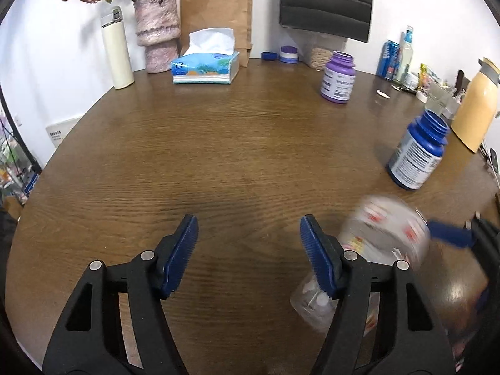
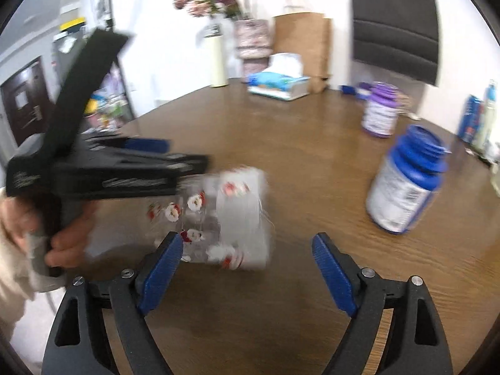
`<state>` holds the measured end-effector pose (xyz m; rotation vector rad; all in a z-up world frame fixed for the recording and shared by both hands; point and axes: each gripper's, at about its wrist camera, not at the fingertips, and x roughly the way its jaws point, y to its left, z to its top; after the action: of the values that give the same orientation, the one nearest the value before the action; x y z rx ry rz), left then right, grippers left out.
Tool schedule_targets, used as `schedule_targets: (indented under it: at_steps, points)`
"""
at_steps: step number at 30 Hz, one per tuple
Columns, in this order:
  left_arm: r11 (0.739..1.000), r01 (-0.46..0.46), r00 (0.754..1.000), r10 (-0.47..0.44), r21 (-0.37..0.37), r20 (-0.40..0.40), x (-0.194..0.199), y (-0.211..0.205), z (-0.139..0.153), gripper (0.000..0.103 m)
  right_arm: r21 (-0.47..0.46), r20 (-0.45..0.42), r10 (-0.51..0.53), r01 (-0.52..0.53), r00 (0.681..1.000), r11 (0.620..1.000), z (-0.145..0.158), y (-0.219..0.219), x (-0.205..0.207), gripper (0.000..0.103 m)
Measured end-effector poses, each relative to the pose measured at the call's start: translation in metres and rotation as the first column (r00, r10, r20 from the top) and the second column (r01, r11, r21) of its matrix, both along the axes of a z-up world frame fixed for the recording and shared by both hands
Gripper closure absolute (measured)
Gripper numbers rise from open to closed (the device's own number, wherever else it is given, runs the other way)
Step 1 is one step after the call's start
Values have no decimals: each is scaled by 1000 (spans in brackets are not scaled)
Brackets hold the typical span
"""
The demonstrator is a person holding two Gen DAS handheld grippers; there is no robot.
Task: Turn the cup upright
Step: 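Move the left gripper toward the clear Santa-sticker jar lying on its side, then close the left gripper around the jar body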
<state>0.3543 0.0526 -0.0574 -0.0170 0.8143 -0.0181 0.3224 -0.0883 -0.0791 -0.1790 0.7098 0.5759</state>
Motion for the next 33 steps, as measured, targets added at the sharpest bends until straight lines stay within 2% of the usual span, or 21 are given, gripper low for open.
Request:
schedule_targets:
  at_steps: [3, 6, 8, 10, 12, 14, 16, 17, 18, 19, 20, 24, 27, 33]
  points:
    - [999, 1, 1000, -2, 52, 18, -8, -7, 2, 39, 18, -8, -81, 81, 997, 997, 0, -15, 7, 14]
    - [999, 20, 1000, -21, 45, 14, -15, -9, 7, 37, 56, -43, -145, 147, 989, 988, -1, -30, 11, 14]
    - [1000, 11, 999, -12, 8, 30, -20, -8, 19, 31, 69, -60, -163, 167, 985, 983, 0, -39, 9, 14]
    - [995, 66, 997, -63, -77, 42, -26, -12, 30, 15, 87, -62, -189, 194, 980, 977, 3, -49, 6, 14]
    - [973, 171, 985, -174, -153, -6, -23, -30, 31, 10, 104, -75, -203, 210, 976, 972, 3, -59, 3, 14]
    - [959, 247, 964, -258, -139, -70, -15, -52, 22, 10, 111, -96, -229, 239, 969, 965, 1, -70, -1, 14]
    - [967, 237, 962, -246, -89, -117, -6, -66, 10, 12, 124, -109, -257, 270, 960, 955, -1, -82, -3, 13]
    - [971, 223, 963, -233, -85, -134, -1, -69, 4, 16, 92, -99, -287, 296, 953, 951, -3, -86, -6, 13]
    - [974, 211, 964, -221, -80, -147, 3, -71, -1, 31, 85, -93, -298, 305, 950, 948, -5, -89, -10, 13]
    - [977, 200, 965, -210, -76, -158, 6, -72, -4, 41, 89, -100, -302, 310, 948, 946, -7, -92, -12, 13]
    - [979, 189, 965, -199, -77, -169, 9, -73, -8, 44, 97, -109, -301, 312, 947, 945, -9, -95, -11, 13]
    - [982, 169, 969, -180, -80, -170, 9, -72, -10, 44, 140, -123, -303, 318, 945, 938, -14, -103, -14, 13]
    - [985, 157, 970, -167, -69, -175, 4, -69, -9, 44, 152, -108, -248, 263, 963, 953, -13, -100, -15, 13]
    - [986, 152, 968, -163, -71, -189, -1, -68, -16, 44, 205, -151, -281, 308, 948, 929, -15, -111, -7, 13]
